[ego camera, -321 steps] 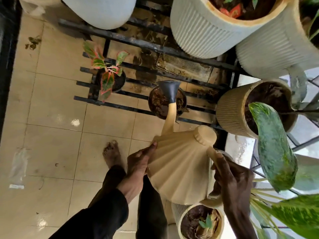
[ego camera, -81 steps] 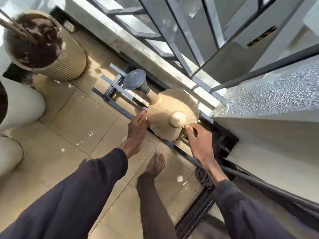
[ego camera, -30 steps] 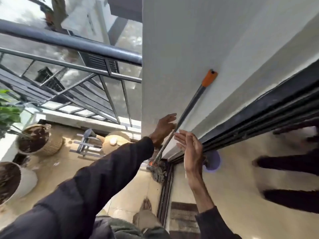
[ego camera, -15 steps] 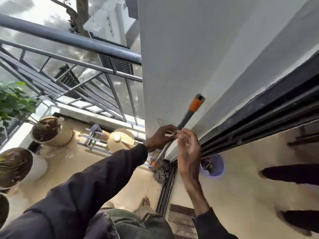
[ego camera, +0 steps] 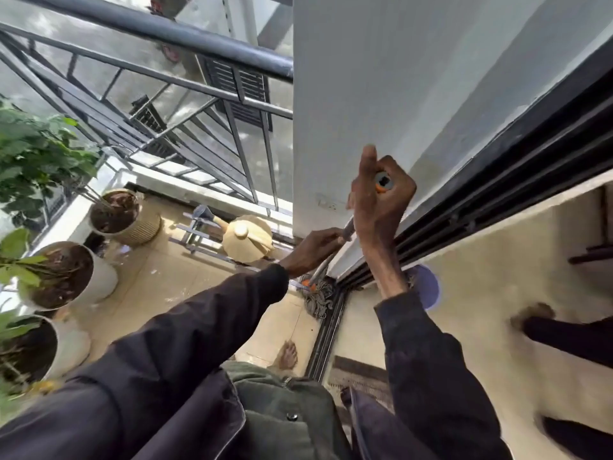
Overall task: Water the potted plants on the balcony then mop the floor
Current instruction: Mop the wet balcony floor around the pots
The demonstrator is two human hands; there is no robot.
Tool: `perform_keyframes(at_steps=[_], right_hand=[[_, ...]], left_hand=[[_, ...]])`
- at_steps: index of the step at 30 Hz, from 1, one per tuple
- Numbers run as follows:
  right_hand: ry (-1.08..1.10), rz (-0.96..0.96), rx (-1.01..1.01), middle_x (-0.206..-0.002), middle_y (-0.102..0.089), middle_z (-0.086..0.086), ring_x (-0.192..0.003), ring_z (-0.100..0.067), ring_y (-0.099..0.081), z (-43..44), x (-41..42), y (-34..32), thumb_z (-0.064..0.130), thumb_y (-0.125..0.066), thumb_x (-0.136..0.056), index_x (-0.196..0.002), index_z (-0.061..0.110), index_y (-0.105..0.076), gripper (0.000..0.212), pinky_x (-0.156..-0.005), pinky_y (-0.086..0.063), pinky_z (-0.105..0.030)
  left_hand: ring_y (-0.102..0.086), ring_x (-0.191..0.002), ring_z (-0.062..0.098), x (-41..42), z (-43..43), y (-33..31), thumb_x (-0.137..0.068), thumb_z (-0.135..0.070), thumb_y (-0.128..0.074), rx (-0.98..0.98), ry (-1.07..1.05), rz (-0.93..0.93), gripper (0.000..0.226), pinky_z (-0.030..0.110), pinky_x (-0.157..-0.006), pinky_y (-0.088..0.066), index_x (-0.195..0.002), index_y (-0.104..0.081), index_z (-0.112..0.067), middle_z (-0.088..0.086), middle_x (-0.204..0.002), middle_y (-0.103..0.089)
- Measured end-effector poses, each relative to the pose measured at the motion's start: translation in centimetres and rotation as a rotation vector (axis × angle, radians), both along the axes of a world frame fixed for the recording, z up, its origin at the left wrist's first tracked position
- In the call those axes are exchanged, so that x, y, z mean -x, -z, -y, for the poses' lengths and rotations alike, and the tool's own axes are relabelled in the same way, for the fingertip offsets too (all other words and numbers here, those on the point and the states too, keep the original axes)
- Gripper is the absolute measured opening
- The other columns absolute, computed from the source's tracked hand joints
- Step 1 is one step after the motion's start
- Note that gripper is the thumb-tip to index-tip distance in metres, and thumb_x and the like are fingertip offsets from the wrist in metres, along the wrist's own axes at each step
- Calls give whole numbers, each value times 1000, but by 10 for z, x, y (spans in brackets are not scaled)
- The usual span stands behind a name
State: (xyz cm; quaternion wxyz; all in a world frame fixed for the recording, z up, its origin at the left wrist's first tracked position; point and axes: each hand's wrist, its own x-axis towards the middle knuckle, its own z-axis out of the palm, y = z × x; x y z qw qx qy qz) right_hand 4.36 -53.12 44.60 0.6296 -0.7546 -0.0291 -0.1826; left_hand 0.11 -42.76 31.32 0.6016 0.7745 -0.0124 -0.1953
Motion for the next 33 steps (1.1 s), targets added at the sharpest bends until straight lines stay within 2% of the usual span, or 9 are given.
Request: perform_keyframes(at_steps=[6, 9, 11, 14, 19, 21, 25, 30, 33], right_hand=[[-18, 63, 71, -49, -31, 14, -47, -2, -29, -1, 16, -12, 6, -56, -109, -62, 30, -33, 57, -54, -23, -10], [-8, 35, 79, -49, -28, 13, -46, -9, -29, 0, 14, -19, 9, -56, -109, -59, 16, -37, 54, -48, -27, -31], [-2, 17, 40, -48, -32, -12, -43, -34, -36, 0, 13, -19, 16, -57, -109, -58, 8, -40, 55, -45, -34, -43], [50, -12, -22, -49, -36, -27, -43, -44, -41, -1, 14, -13, 23, -60, -106, -58, -5, -40, 59, -46, -39, -51], [120, -106, -104, -43, -38, -12, -39, -33, -38, -2, 27, 1, 25, -65, -99, -50, 23, -47, 52, -45, -39, -45], [107, -117, -190, -38, -38, 13, -32, -20, -35, -5, 36, 3, 20, -68, -99, -48, 35, -51, 55, -46, -33, -29], [29, -128, -390, -42, -35, 19, -34, -6, -27, -23, 68, 15, 7, -68, -100, -51, 34, -47, 60, -48, -26, -18], [-68, -114, -431, -45, -36, 13, -38, -15, -29, -58, 118, 39, 4, -62, -98, -59, 29, -46, 50, -51, -28, -24], [-81, -119, -437, -48, -32, 5, -41, -18, -28, -81, 140, 54, -1, -59, -98, -60, 27, -45, 50, -51, -28, -28]], left_hand=[[-58, -132, 25, 17, 2, 0, -109, -18, -47, 53, 30, -9, 35, 34, -110, -49, -133, -58, 4, 18, -136, -63], [-62, -125, 22, 18, 3, -5, -109, -18, -47, -2, 54, 45, 32, 36, -106, -50, -127, -59, 5, 19, -128, -65], [-64, -114, 25, 17, 2, -6, -109, -20, -45, -58, 78, 82, 31, 41, -100, -52, -121, -61, 4, 19, -119, -68], [-65, -99, 38, 23, 0, -3, -109, -28, -39, -176, 132, 165, 36, 55, -86, -56, -120, -57, 0, 23, -110, -67], [-54, -70, 25, 47, -5, 10, -108, -32, -34, -235, 153, 223, 27, 37, -63, -48, -104, -48, -9, 12, -88, -59], [-50, -73, 19, 60, -9, 17, -110, -28, -36, -281, 150, 261, 26, 34, -66, -46, -110, -51, -7, 15, -95, -62], [-60, -87, 24, 88, -32, 39, -106, -13, -45, -447, 86, 349, 26, 36, -75, -53, -127, -54, -2, 18, -117, -66], [-64, -102, 34, 108, -82, 44, -98, -5, -54, -591, 76, 389, 37, 43, -81, -55, -135, -52, -1, 19, -127, -63], [-64, -95, 35, 115, -110, 50, -98, -2, -54, -616, 88, 412, 26, 46, -75, -54, -124, -56, 0, 19, -115, -64]])
